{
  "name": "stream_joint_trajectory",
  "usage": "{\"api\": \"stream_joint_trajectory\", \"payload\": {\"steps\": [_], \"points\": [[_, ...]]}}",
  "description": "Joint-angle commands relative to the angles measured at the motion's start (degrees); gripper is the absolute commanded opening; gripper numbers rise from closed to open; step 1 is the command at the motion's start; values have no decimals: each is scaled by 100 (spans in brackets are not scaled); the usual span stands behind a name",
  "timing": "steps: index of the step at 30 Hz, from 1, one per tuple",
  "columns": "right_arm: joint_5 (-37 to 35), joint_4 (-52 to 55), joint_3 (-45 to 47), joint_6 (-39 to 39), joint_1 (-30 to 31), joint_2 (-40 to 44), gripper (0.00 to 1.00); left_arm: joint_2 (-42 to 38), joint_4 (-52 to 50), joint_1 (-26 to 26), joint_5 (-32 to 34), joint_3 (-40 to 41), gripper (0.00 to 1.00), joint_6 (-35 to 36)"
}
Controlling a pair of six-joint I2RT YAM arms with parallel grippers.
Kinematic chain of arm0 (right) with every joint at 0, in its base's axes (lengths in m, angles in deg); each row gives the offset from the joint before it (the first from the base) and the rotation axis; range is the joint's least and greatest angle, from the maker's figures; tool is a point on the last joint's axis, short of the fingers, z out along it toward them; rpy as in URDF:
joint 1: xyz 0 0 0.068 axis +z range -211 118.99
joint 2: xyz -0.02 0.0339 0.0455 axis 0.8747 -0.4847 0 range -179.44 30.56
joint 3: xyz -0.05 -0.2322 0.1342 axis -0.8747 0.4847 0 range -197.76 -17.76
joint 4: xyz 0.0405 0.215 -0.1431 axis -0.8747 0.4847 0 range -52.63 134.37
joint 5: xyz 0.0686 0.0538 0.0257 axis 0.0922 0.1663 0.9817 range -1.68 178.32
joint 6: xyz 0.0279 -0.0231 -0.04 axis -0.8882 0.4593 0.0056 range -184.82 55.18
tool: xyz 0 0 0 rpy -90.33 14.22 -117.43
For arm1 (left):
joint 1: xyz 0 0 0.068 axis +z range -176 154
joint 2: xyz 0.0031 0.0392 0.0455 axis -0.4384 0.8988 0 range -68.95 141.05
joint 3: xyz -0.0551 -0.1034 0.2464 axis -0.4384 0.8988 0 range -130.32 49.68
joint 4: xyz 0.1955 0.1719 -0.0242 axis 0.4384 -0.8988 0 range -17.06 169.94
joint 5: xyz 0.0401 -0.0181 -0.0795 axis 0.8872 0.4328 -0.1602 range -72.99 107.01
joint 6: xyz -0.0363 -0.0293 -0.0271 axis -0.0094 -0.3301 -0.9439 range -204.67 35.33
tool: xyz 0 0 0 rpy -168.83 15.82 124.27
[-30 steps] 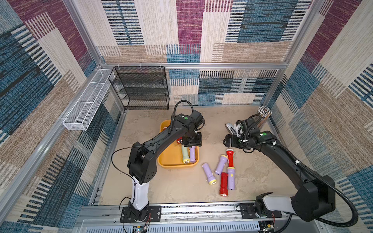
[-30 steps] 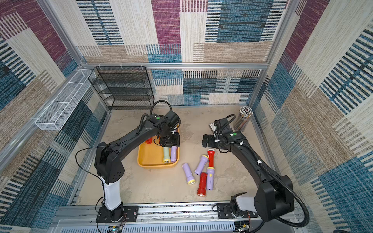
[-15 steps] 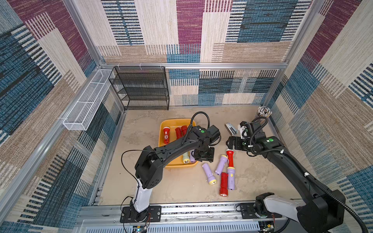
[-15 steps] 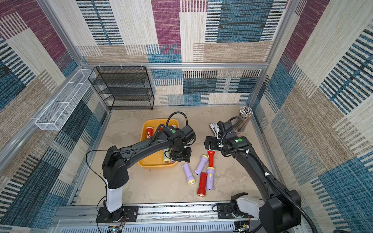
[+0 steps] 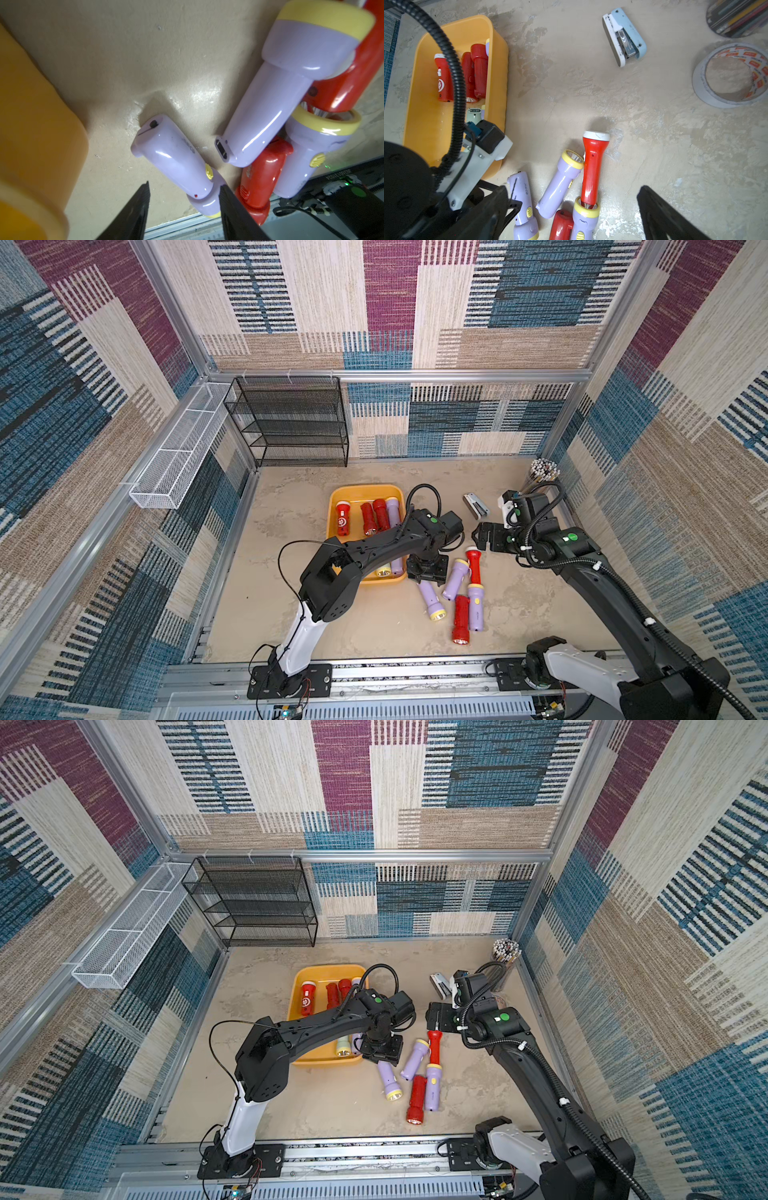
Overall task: Put the flashlights into the storage boxes
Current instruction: Pick up the flashlight from the center of the board.
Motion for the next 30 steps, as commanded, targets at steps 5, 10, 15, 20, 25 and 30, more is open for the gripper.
{"api": "stream_joint_trajectory", "payload": {"steps": [5,10,15,20,25,30], "points": [[-112,122,86,-98,2,175,100,81,-77,2,-107,176,57,-149],[-107,148,135,-83,1,207,100,193,-82,8,-86,237,56,-153],[-122,145,148,-93,-2,205,100,391,-59,9,10,169,51,-27],[-161,167,170,-116,2,243,100,641,-59,20,25,35,44,75],[-215,194,188,-162,-2,295,100,732,-59,98,18,-59,39,124],[-284,237,170,-183,0,317,100,821,-122,155,-112,-247,29,226]]}}
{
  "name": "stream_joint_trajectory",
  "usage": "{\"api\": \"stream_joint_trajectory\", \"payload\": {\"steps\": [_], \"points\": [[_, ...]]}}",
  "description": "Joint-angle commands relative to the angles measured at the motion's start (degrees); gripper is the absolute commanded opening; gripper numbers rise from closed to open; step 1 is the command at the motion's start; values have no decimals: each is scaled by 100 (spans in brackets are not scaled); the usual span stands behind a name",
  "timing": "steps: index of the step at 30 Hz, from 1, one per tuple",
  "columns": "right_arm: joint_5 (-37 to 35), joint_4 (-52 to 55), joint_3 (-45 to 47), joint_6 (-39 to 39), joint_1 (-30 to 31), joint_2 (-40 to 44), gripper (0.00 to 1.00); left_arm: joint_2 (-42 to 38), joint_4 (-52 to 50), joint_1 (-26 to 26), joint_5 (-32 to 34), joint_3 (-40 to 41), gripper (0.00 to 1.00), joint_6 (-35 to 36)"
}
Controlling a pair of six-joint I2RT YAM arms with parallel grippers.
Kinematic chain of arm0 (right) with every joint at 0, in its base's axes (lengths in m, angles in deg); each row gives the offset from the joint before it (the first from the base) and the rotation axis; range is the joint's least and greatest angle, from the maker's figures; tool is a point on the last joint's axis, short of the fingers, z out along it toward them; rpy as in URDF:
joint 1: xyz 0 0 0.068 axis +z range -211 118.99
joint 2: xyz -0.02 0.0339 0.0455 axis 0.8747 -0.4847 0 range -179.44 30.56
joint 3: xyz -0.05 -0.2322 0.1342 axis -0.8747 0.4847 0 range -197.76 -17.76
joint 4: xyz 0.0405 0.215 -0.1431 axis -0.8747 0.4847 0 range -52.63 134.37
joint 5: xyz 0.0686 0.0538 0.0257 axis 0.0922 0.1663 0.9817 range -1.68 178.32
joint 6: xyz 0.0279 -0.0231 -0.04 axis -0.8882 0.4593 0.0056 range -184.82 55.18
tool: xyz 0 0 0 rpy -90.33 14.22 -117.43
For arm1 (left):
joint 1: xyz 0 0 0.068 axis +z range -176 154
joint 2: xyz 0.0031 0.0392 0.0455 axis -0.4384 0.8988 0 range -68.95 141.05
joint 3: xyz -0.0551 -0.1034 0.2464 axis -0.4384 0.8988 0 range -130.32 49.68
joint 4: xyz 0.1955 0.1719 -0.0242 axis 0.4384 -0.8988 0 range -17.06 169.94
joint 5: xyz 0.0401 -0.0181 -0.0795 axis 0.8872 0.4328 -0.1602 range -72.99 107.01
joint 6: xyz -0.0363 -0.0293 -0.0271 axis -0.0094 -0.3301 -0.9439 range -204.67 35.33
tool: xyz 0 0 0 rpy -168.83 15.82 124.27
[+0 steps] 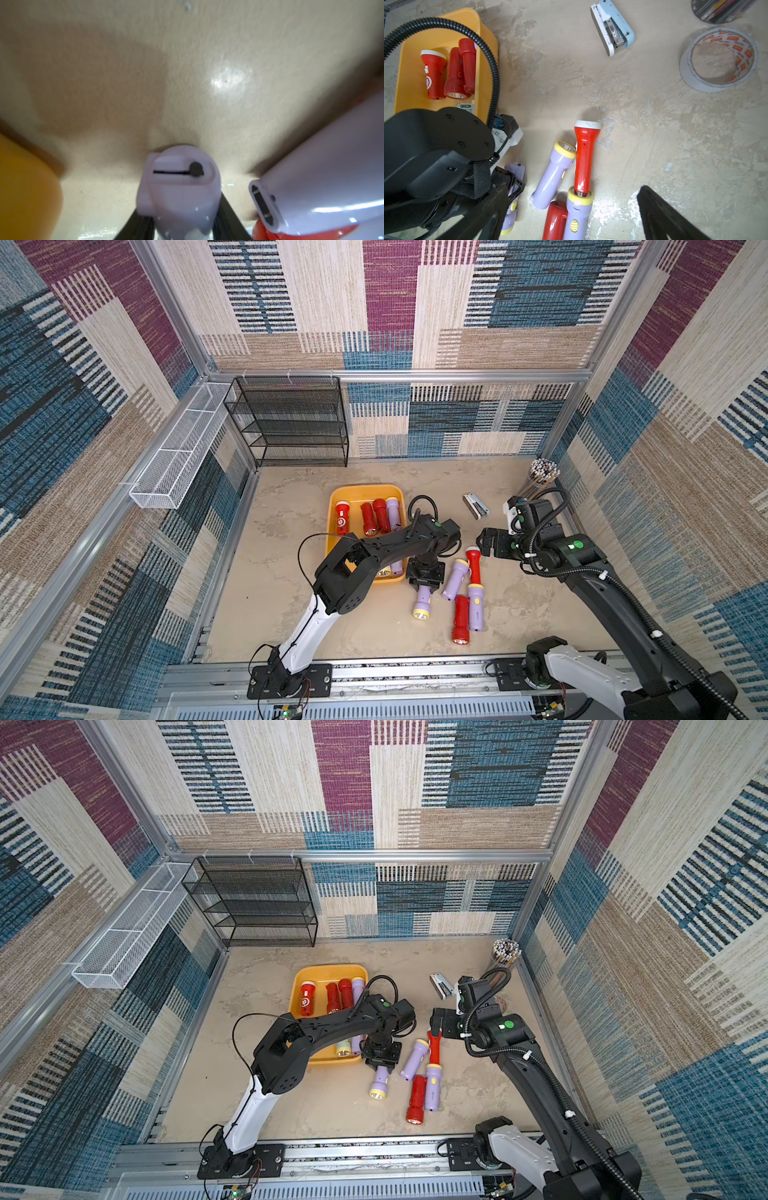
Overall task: Put the flashlights into the storage boxes
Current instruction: Pick up the flashlight from the center of the board, then place the flashlight at the storage box.
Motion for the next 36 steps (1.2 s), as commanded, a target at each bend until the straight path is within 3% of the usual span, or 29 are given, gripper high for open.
{"api": "stream_joint_trajectory", "payload": {"steps": [1,8,17,25,31,36], "points": [[-112,29,-42,-90,-3,31,100,49,-58,26,27,-155,28,151],[-128,-55,-197,-56,-4,-86,100,-145,-233,29,-300,-752,28,190],[-113,-267,-527,47,0,-500,100,80,-1279,227,2,-2791,28,607],[-201,-347,-1206,280,0,-1244,100,-47,-1559,1427,191,-3234,29,1129],[-120,-488,-1710,346,1,-1943,100,107,-1863,2272,1294,-3505,30,1973],[-27,-593,-2173,348,-9,-2529,100,378,-1929,2779,1762,-3733,30,2347]]}}
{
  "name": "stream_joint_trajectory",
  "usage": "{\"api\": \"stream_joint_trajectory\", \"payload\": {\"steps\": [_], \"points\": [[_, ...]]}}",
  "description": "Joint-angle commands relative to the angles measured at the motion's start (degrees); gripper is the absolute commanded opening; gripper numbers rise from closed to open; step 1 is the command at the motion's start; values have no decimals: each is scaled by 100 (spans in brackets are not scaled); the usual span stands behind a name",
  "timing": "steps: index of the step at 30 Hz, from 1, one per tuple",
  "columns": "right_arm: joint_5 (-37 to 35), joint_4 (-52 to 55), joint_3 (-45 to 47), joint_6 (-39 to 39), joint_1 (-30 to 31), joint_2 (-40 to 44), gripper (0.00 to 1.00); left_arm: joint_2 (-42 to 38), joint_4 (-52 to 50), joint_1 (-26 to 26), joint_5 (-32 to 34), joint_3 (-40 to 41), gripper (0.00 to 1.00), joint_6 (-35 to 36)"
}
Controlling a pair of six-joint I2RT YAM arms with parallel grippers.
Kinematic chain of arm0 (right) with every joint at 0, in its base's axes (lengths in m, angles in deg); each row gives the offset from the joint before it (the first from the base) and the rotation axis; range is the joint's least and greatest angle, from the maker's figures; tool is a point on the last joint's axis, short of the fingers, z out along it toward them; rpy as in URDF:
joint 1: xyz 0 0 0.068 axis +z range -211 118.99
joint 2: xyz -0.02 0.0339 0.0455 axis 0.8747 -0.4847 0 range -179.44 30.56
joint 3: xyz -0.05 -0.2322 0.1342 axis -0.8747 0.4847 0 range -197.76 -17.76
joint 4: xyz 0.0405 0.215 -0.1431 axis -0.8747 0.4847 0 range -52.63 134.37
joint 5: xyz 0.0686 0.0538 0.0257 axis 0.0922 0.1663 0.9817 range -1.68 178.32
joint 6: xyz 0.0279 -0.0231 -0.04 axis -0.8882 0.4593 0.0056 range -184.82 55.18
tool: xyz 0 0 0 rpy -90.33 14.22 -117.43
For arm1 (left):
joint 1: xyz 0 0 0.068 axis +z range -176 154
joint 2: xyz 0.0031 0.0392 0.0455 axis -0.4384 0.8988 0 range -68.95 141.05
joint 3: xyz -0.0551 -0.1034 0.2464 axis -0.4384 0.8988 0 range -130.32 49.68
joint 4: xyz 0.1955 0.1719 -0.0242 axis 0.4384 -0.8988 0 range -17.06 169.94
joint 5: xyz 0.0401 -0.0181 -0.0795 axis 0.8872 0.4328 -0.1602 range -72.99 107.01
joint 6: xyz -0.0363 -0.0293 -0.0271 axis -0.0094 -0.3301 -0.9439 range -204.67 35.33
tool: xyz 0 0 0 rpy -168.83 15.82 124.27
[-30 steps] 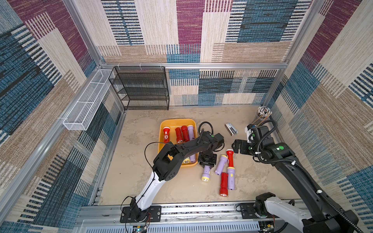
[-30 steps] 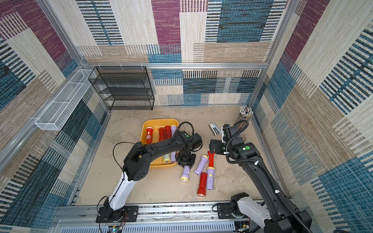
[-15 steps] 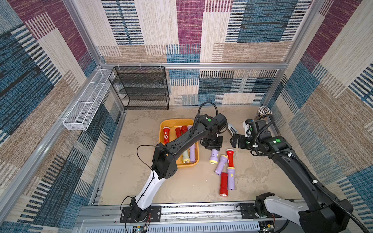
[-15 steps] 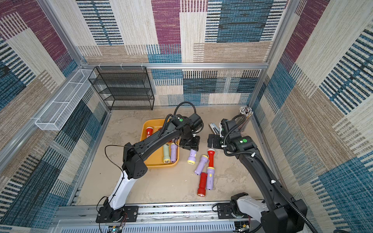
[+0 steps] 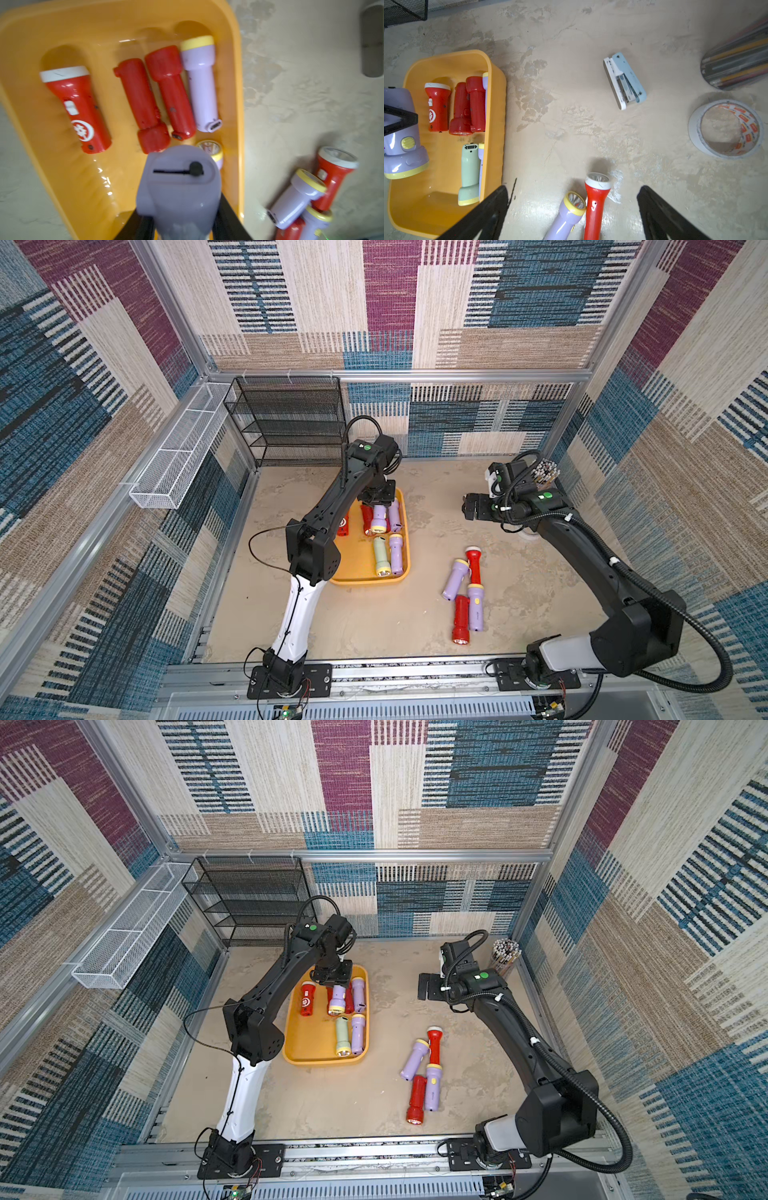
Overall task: Put the flashlights into the storage boxes
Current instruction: Place the flashlight at the storage box.
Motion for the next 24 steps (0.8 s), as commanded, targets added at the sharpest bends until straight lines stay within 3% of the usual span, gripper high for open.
{"api": "stream_joint_trajectory", "payload": {"steps": [1,6,13,24], "points": [[109,-265,-283,38,-9,-318,100,177,-215,244,561,-149,30,572],[163,-319,-719,91,-11,-893,100,524,-201,507,1000,-287,29,822],[216,-321,-1310,166,-10,-1497,100,1015,43,724,919,-395,29,922],[225,-143,-2159,192,-9,-2204,100,1278,375,1011,461,-461,43,890]]}}
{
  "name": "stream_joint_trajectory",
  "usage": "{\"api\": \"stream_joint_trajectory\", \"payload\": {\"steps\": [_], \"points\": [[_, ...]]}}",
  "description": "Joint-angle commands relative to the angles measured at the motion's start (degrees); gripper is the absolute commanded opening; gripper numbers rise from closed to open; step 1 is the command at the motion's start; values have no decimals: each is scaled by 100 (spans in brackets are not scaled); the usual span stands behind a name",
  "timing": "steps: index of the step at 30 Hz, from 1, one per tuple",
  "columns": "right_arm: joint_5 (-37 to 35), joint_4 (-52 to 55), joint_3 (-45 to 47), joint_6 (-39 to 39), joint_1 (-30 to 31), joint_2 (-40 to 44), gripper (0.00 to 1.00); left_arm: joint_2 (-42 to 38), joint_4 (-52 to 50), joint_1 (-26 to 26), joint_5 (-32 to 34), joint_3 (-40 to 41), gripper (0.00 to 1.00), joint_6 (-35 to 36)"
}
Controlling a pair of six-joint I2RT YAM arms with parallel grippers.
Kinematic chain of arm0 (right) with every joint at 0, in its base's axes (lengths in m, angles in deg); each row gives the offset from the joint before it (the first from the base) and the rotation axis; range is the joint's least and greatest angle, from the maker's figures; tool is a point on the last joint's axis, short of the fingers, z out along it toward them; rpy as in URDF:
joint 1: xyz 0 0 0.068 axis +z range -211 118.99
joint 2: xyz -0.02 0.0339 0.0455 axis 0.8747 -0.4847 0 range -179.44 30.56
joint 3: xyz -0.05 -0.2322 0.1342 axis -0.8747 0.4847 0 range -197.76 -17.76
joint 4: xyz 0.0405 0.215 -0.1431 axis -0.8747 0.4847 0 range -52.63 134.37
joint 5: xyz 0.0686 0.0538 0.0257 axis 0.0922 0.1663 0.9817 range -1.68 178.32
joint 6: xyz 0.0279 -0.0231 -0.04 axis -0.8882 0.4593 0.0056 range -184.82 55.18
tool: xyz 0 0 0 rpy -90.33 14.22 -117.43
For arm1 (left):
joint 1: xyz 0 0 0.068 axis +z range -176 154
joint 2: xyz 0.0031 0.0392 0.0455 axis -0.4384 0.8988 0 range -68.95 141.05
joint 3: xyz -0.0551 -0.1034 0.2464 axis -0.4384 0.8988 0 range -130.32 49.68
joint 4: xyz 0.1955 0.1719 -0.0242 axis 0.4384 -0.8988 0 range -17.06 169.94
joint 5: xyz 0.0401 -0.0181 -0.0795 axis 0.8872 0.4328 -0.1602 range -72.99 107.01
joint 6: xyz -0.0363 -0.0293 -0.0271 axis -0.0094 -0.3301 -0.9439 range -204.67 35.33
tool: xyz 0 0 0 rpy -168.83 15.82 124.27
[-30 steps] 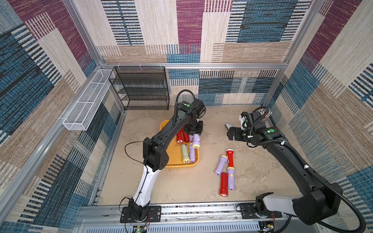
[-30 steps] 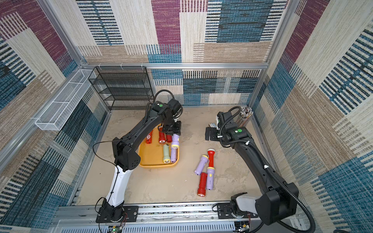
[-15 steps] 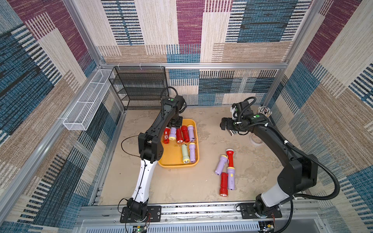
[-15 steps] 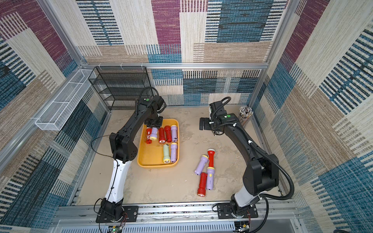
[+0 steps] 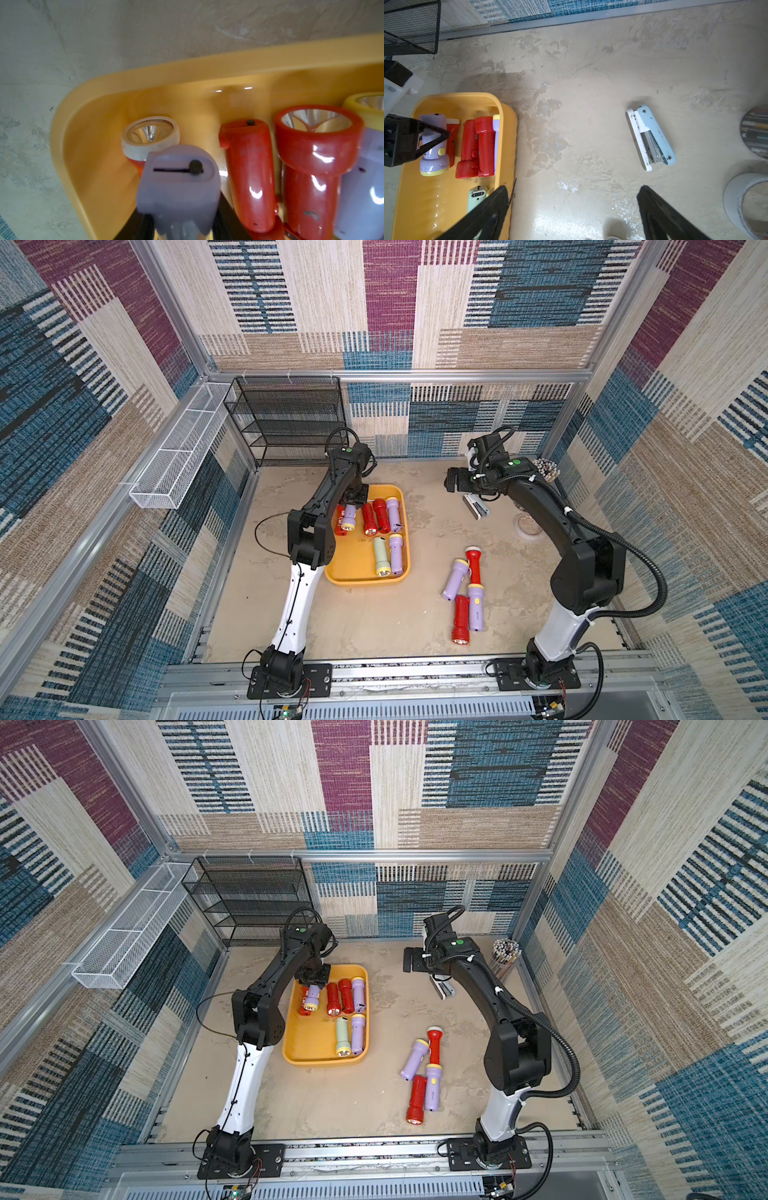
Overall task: Put the flashlights into the storage boxes
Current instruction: Place the flashlight at the storage box, then pick up the flashlight from the center of the board.
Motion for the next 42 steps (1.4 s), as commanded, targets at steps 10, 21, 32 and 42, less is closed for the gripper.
{"api": "stream_joint_trajectory", "payload": {"steps": [10,21,32,42], "points": [[42,132,-212,84,2,-200,100,-77,111,67,-552,66,48,-134],[10,15,947,58,4,696,100,-1354,110,-217,-782,838,50,-549],[-213,-40,2837,-295,-11,2487,100,-2094,209,-2194,-870,1662,54,-895],[-492,358,3504,-725,-17,3606,100,-2595,1556,-3324,-1262,3516,58,-1257]]}}
